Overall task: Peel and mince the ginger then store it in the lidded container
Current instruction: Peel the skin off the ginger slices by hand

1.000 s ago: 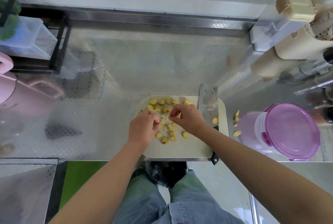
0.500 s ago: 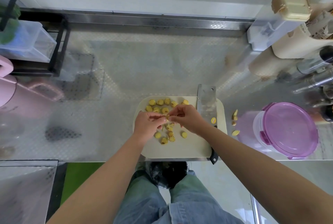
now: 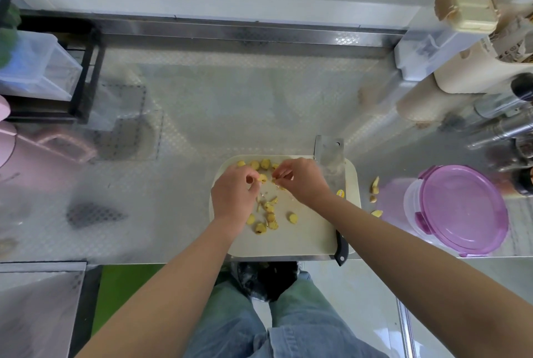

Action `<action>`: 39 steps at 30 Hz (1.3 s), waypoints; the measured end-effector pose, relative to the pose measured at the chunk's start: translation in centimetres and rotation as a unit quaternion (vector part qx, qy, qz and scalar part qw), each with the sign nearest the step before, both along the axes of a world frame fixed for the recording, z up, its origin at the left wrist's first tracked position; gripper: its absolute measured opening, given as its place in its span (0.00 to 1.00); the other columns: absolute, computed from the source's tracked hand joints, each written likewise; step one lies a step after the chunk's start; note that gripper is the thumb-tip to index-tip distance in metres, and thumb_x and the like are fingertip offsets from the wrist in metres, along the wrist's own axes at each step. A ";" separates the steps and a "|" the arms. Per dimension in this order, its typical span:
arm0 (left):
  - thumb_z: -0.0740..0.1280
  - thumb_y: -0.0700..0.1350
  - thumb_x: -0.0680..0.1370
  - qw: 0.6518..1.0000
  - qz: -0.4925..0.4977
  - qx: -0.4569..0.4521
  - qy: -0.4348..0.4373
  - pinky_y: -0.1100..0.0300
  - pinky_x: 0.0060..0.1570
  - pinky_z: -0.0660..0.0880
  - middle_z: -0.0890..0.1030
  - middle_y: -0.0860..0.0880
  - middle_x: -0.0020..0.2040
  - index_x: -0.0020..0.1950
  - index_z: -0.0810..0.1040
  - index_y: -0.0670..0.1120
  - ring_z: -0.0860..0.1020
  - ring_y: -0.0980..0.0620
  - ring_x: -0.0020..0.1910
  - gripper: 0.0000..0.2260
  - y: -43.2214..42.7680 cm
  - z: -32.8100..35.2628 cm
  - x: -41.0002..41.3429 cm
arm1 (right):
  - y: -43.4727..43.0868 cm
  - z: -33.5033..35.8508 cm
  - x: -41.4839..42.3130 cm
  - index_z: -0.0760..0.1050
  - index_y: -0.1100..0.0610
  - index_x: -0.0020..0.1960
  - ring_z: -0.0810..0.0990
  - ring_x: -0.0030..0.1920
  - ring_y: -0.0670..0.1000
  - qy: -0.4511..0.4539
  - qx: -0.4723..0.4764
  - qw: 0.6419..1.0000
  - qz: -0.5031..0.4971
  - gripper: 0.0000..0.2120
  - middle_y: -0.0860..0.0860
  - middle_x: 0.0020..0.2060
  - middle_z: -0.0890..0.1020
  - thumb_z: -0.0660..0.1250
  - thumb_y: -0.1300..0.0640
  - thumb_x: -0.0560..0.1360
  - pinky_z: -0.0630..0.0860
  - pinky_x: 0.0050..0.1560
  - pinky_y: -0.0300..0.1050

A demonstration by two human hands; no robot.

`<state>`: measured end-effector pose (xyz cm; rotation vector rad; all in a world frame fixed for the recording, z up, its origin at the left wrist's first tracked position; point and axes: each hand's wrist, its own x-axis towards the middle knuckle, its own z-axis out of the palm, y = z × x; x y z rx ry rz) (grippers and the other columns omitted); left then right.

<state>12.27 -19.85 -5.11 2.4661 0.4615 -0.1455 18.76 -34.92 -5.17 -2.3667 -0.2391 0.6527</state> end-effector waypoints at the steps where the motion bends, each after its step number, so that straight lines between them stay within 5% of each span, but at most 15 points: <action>1: 0.69 0.46 0.76 1.000 -0.013 0.019 0.000 0.62 0.39 0.67 0.79 0.55 0.46 0.48 0.82 0.52 0.76 0.54 0.41 0.03 -0.1 -0.1 0.3 | 0.3 0.0 -0.1 0.83 0.55 0.46 0.80 0.41 0.46 -0.007 -0.017 1.000 0.024 0.06 0.50 0.42 0.85 0.70 0.63 0.72 0.77 0.49 0.42; 7: 0.69 0.45 0.76 0.997 -0.047 0.064 0.009 0.60 0.38 0.66 0.78 0.52 0.48 0.50 0.81 0.51 0.77 0.51 0.46 0.05 -0.1 -0.6 1.2 | 1.1 -0.4 -0.1 0.83 0.53 0.50 0.77 0.51 0.52 -0.075 -0.088 0.989 0.094 0.06 0.50 0.47 0.79 0.68 0.57 0.75 0.70 0.45 0.42; 21: 0.70 0.46 0.75 0.996 -0.071 0.049 -0.032 0.61 0.34 0.68 0.78 0.54 0.42 0.44 0.81 0.51 0.75 0.54 0.37 0.00 0.5 -0.8 -0.1 | -0.6 -0.1 -0.7 0.79 0.54 0.48 0.79 0.41 0.52 -0.160 -0.042 0.986 0.025 0.03 0.48 0.41 0.80 0.67 0.57 0.75 0.73 0.37 0.45; 29: 0.71 0.50 0.75 0.987 -0.158 0.016 0.007 0.59 0.40 0.73 0.79 0.55 0.47 0.49 0.81 0.51 0.78 0.54 0.42 0.05 -0.2 -1.9 -2.8 | -1.4 -0.8 -1.9 0.78 0.54 0.55 0.79 0.48 0.55 -0.101 -0.155 0.982 0.043 0.09 0.51 0.50 0.78 0.66 0.53 0.77 0.72 0.42 0.46; 39: 0.72 0.48 0.74 0.989 -0.144 0.018 0.012 0.57 0.42 0.75 0.79 0.54 0.46 0.46 0.81 0.50 0.78 0.54 0.43 0.04 -0.5 -2.0 -3.0 | -1.5 -1.0 -2.4 0.78 0.54 0.49 0.77 0.42 0.53 -0.117 -0.127 0.983 0.062 0.03 0.50 0.48 0.77 0.68 0.56 0.76 0.69 0.38 0.44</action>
